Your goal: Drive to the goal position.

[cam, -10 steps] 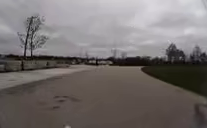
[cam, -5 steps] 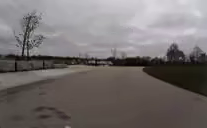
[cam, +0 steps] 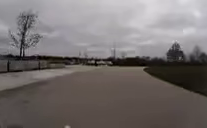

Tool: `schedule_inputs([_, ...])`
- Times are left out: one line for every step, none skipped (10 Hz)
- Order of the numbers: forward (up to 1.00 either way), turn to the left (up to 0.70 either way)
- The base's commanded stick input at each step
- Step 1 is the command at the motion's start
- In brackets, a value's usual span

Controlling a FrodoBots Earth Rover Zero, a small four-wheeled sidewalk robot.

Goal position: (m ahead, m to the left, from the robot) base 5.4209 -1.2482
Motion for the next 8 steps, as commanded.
schedule_inputs([1.0,0.0])
schedule_inputs([1.0,0.0])
schedule_inputs([1.0,-0.05])
schedule_inputs([1.0,-0.39])
schedule_inputs([1.0,-0.3])
schedule_inputs([1.0,-0.21])
schedule_inputs([1.0,-0.12])
schedule_inputs([1.0,-0.03])
